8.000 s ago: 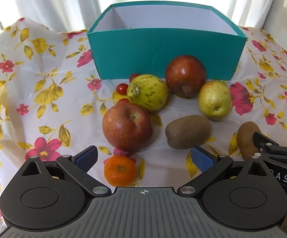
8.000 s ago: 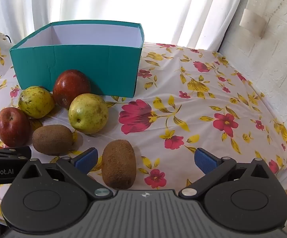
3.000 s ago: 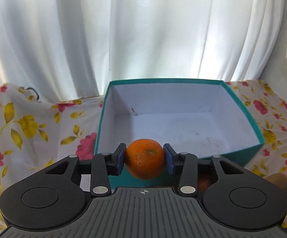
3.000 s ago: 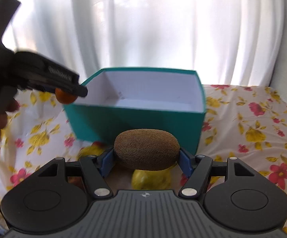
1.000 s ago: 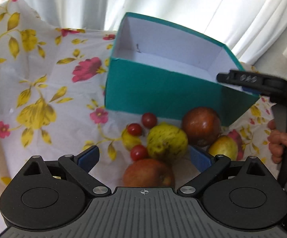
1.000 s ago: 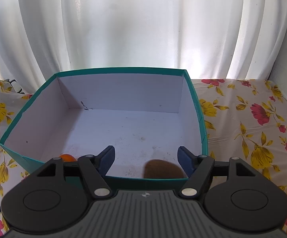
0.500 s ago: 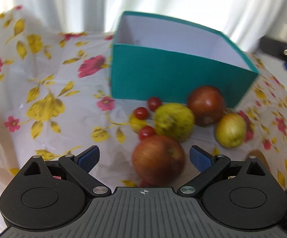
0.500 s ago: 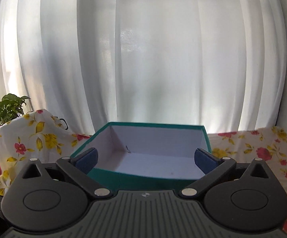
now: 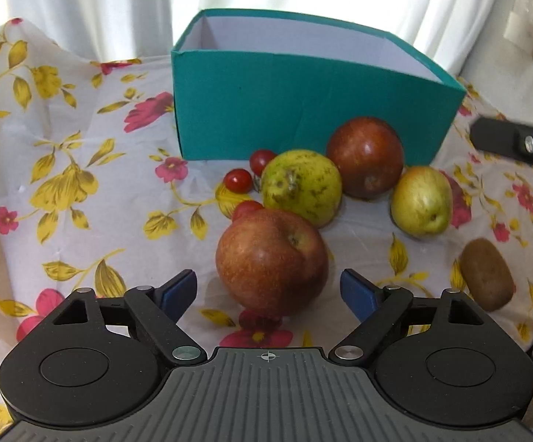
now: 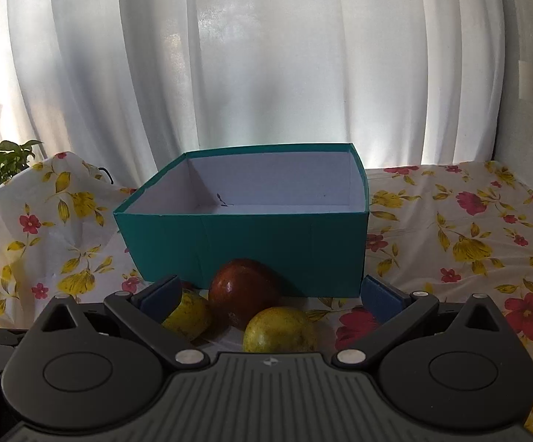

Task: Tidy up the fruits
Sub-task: 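Grasp the red apple with the left tool while the right tool approaches a pear, then grasp the yellow-green pear with the right tool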

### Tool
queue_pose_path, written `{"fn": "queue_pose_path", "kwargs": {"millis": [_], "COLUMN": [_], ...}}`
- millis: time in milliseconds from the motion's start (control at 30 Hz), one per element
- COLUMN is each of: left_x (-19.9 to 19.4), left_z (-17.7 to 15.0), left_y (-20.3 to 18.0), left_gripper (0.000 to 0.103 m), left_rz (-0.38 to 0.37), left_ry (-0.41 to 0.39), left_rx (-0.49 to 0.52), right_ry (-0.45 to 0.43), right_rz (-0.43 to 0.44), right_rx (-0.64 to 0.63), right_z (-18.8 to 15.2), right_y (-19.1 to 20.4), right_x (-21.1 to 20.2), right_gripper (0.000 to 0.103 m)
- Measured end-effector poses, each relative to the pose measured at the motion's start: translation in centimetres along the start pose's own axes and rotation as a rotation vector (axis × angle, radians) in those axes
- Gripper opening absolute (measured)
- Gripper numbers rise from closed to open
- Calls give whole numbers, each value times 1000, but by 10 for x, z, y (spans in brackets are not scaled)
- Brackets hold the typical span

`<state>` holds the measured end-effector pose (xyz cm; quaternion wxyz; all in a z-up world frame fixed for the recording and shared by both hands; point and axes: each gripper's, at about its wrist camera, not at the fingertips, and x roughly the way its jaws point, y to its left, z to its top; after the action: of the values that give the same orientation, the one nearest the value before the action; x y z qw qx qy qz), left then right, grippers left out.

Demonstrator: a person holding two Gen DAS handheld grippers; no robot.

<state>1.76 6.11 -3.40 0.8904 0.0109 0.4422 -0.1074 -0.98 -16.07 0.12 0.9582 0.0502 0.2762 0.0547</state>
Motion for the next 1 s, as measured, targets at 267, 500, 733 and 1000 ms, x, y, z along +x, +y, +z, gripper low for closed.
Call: {"fn": "queue_pose_path", "kwargs": {"millis": [267,500,733,1000], "left_x": [16,28,31,3], "left_z": [4,6,7,10], "left_y": [-8,-7,-7,9], "left_gripper": [85,77,77,77], "left_rz": [13,11,-1,-32], "left_ry": [6,51,28,-11], "left_rx": [39,38,71,16], "right_ry": [6,42,69,126], "right_rz": [-19,-47,-40,-70], "right_rx": [-12,8,-3,-31], "right_z": [1,-3,-5,-10], "right_y": [-2,-6,-2,0], "right_x": [-3,6,17,33], "right_gripper": [103,103,103,103]}}
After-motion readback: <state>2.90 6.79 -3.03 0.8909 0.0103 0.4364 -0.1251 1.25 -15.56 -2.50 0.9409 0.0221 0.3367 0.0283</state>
